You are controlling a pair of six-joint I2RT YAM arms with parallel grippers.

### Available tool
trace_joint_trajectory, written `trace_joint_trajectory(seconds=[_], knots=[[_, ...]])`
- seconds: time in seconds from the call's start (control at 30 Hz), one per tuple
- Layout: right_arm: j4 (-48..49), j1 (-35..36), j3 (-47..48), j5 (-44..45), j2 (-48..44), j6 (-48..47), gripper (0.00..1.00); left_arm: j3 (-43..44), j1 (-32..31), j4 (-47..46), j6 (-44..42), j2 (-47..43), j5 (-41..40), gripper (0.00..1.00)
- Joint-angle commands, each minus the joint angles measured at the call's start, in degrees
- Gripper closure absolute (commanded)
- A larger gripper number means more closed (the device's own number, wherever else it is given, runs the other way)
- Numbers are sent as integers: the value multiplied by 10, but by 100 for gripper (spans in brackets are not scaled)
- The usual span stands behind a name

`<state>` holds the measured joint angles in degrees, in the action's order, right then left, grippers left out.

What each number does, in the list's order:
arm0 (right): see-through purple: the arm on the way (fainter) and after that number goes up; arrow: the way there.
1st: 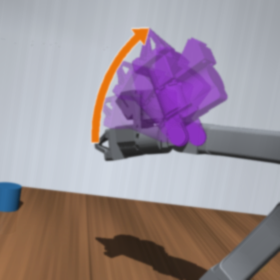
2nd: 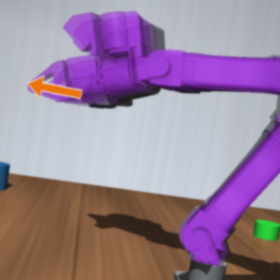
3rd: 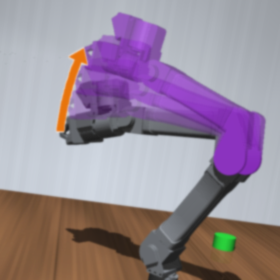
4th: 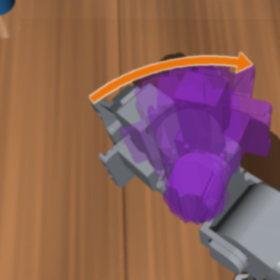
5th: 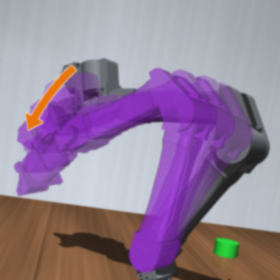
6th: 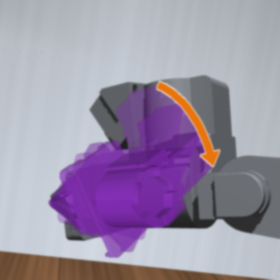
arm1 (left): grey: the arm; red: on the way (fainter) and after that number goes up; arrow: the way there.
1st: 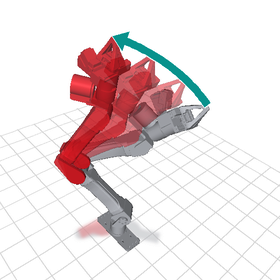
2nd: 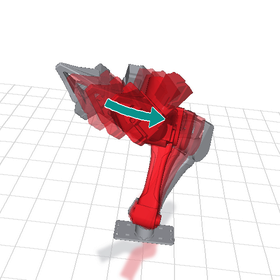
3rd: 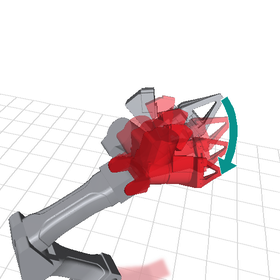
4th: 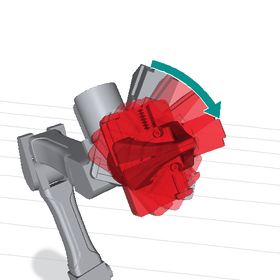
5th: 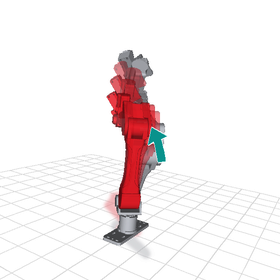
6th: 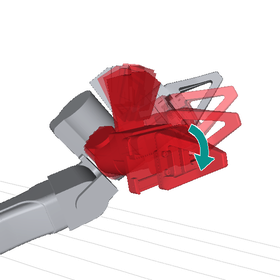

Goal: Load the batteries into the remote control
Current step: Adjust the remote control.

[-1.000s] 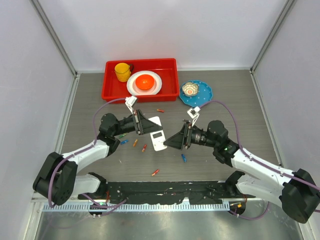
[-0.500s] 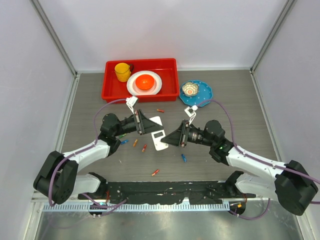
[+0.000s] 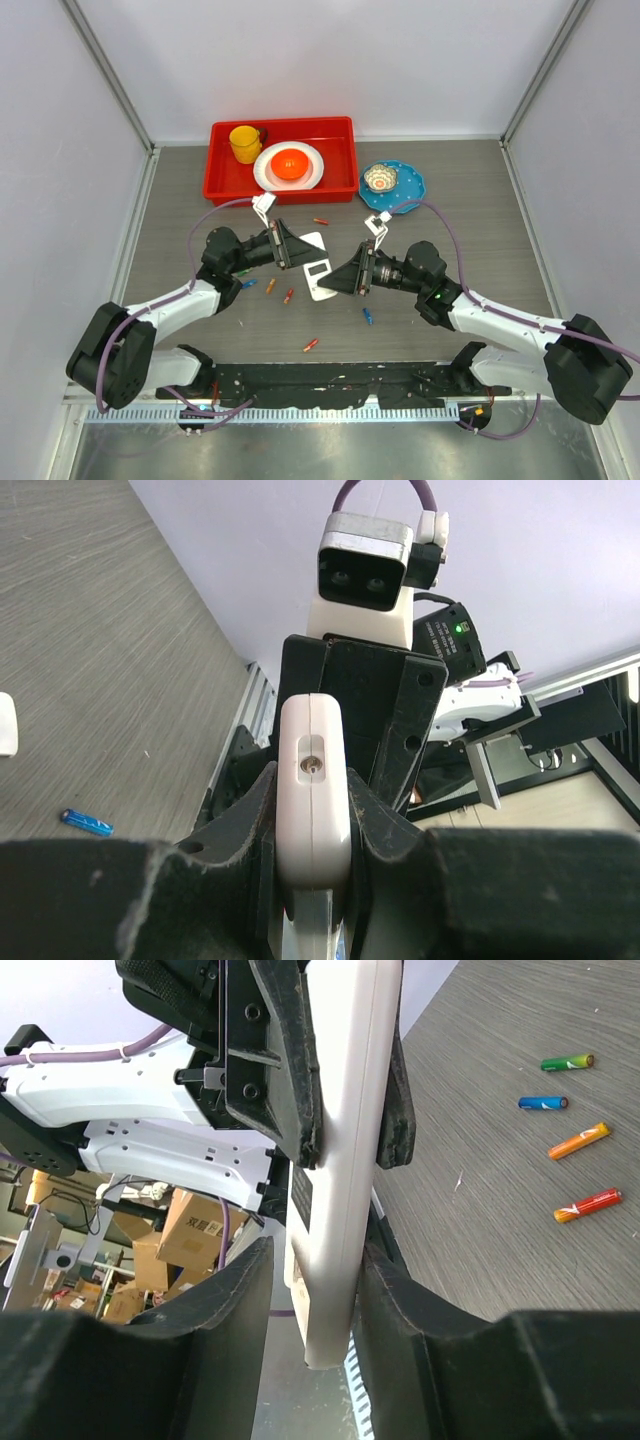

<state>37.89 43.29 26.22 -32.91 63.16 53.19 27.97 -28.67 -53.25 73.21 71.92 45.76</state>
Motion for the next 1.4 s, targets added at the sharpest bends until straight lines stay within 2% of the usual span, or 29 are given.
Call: trace_joint_trajectory(seconds=[0.0, 0.13, 0.3, 0.37, 0.4, 0.43, 0.47, 0.5, 0.57, 0.73, 1.07, 1.37], knots=[[37, 3, -4, -8, -3, 4, 58, 13, -2, -19, -5, -16, -11, 100], [37, 2, -6, -17, 4, 6, 69, 15, -3, 1, -19, -28, -18, 100], [46, 2, -13, -17, 7, 12, 70, 17, -3, 29, -34, -38, -29, 100], [47, 2, -13, -15, 10, 12, 77, 16, -3, 30, -33, -37, -28, 100], [47, 3, -13, -15, 10, 13, 86, 15, -3, 30, -32, -35, -28, 99], [48, 3, -13, -11, 13, 14, 92, 15, -5, 30, -32, -35, -29, 94], [52, 2, -13, -9, 14, 15, 97, 15, -5, 30, -32, -33, -28, 79], [54, 3, -13, -8, 14, 17, 99, 13, -6, 25, -31, -31, -28, 73], [58, 3, -13, -1, 13, 19, 99, 9, -9, 18, -27, -30, -28, 64], [78, 2, -16, 10, 14, 26, 99, -2, -13, -6, -19, -28, -34, 56], [162, 2, -33, 12, 30, 66, 99, -30, -22, -63, 4, -22, -45, 59], [180, 2, -35, 6, 36, 75, 99, -36, -36, -90, 8, -22, -50, 64]])
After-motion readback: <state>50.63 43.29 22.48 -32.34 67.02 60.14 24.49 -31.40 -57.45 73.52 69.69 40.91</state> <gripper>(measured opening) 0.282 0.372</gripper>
